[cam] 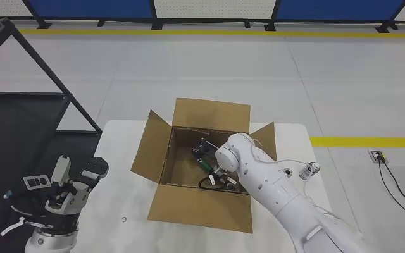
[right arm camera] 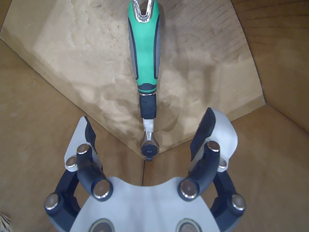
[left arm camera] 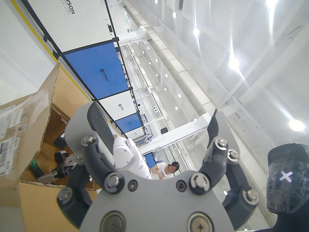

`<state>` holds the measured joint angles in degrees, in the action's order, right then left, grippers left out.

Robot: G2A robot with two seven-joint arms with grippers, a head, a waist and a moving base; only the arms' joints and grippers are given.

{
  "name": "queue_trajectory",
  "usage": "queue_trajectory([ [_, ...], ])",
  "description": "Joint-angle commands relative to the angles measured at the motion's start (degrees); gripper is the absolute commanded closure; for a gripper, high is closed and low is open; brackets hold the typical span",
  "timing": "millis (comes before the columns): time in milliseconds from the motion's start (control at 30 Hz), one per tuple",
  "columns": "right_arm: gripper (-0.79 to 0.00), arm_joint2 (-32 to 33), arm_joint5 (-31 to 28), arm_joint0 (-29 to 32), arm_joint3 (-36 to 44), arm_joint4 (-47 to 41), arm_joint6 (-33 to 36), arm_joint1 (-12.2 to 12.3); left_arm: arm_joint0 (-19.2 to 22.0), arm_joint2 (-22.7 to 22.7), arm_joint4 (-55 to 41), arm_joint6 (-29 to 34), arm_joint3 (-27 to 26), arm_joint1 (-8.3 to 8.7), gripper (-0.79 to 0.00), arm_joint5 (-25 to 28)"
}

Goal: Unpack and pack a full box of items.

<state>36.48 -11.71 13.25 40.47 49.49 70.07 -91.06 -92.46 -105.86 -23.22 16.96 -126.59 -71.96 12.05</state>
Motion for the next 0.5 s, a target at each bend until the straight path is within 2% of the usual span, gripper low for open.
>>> queue_trajectory([
  [0, -0.733, -0.1, -0.5, -0.3, -1.1, -0.4, -0.3, -0.3, 0.0, 0.0, 0.0, 0.0, 0.0, 0.0, -0.785, 0.0],
  [133, -0.683, -0.5, -1.7, -1.1, -3.7, -1.2, -1.1, -1.2, 0.0, 0.0, 0.0, 0.0, 0.0, 0.0, -0.785, 0.0],
  [267, -0.529, -0.7, -3.0, -1.8, -6.3, -2.2, -2.2, -2.0, 0.0, 0.0, 0.0, 0.0, 0.0, 0.0, -0.785, 0.0],
  [400, -0.449, -1.0, -4.1, -2.5, -8.7, -2.8, -2.9, -2.8, 0.0, 0.0, 0.0, 0.0, 0.0, 0.0, -0.785, 0.0],
  [467, -0.443, -1.0, -4.7, -2.9, -9.8, -3.2, -3.2, -3.2, 0.0, 0.0, 0.0, 0.0, 0.0, 0.0, -0.785, 0.0],
])
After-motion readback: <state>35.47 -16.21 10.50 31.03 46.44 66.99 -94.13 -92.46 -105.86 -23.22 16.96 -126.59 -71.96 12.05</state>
